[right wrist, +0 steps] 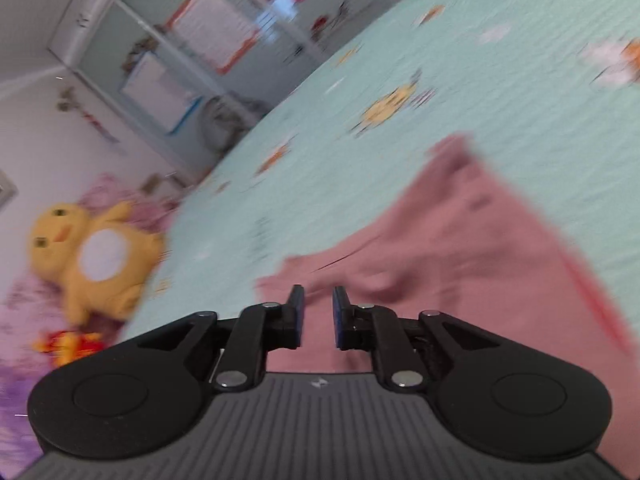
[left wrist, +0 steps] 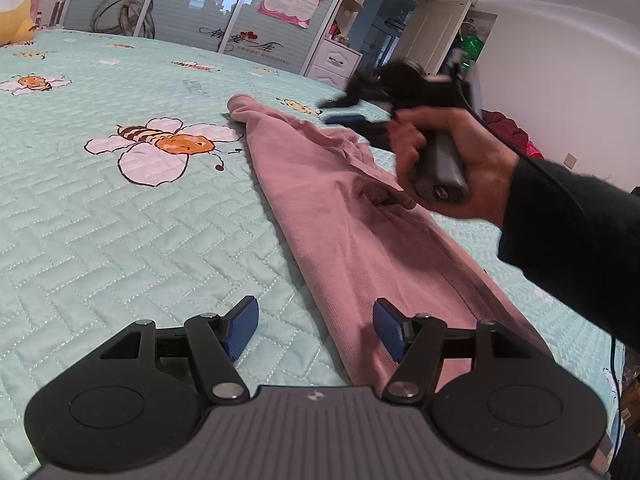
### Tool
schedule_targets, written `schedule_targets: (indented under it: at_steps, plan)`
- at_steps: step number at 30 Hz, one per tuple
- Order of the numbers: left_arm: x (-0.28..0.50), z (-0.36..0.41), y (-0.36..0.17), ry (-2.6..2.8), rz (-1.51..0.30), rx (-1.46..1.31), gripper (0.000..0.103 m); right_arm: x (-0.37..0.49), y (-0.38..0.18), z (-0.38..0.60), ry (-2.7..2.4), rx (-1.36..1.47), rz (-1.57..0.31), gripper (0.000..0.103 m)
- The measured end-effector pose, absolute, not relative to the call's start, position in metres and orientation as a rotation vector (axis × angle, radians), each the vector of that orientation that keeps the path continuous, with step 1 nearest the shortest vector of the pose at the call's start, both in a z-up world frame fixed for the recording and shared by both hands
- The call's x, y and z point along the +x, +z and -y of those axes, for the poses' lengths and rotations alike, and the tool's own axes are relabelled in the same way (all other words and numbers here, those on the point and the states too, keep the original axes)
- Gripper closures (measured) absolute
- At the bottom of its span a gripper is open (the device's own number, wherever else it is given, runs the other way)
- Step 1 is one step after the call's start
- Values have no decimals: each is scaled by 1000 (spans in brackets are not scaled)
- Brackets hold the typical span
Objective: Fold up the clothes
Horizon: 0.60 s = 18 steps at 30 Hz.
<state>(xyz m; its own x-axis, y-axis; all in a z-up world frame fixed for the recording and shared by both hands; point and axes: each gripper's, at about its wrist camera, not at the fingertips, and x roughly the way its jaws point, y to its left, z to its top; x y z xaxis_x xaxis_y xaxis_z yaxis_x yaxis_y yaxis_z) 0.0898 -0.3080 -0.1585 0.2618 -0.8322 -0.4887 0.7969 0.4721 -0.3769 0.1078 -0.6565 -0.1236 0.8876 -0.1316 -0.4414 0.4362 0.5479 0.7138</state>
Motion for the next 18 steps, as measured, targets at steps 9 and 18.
schedule_targets:
  at_steps: [9,18]
  plan:
    - [91,307,-158,-1108,-702,-63,35,108,-124,699,-451,950,-308,79]
    - [91,306,-158,-1109,-701,-60,35,22,-141,701,-505,1026,-307,71]
